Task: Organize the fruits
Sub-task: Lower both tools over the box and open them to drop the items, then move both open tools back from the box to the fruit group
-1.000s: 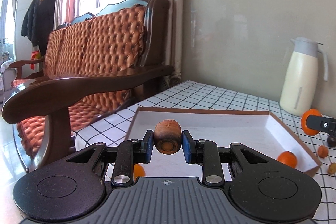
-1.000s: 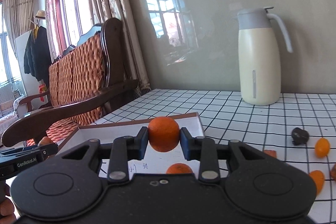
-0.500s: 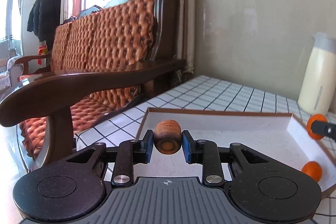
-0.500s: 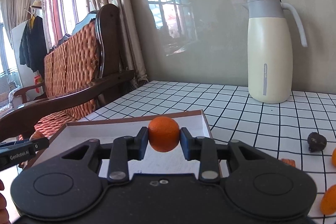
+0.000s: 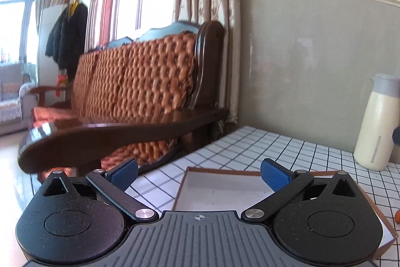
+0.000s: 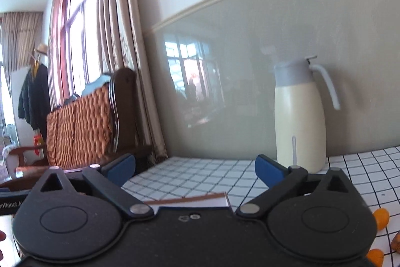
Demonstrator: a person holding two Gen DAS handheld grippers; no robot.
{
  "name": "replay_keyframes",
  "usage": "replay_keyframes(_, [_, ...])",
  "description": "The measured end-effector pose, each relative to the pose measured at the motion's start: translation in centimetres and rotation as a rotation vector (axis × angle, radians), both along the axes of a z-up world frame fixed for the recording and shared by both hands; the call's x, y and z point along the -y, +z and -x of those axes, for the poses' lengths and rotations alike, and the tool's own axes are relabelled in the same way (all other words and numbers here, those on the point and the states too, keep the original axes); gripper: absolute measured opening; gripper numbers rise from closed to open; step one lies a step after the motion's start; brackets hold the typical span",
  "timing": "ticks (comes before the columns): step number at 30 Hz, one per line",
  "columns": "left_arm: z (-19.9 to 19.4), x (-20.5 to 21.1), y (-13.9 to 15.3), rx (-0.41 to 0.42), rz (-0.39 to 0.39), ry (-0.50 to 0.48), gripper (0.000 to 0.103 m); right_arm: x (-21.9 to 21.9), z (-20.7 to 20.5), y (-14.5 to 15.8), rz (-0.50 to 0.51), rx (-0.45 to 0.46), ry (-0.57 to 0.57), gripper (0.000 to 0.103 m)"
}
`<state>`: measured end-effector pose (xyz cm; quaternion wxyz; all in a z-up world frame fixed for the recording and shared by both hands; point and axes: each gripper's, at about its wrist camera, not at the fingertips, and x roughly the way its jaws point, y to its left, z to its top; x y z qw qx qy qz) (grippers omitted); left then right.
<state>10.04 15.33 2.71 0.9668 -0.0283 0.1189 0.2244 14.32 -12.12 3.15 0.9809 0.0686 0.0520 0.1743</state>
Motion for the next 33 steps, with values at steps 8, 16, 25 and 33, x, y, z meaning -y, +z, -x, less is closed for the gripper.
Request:
replay_keyframes(8, [1.1,1.4,-0.2,-0.021,-0.06,-0.036,0.103,1.9,-0.6,-0.4,-0.073,-0.059,-0.014,0.097])
replay_keyframes(16, [1.4,4.8,-1.3,-0.083,-0.082,-0.119,0.103,4.6,-0.5,-1.6,-0.077,-0.17,-0.051,0.097])
replay_keyframes(25, [1.5,9.7,-2.4,-0.161,-0.049,-0.259,0.103,9.0,1.3,-1.8,-0.051,-0.277,-0.065,0.097])
replay_keyframes(33, [1.4,15.2,-2.8,-0.15,-0.048,-0.39,0.103,13.2,3.5,-2.0,-0.011,-0.297,-0.132,0.094])
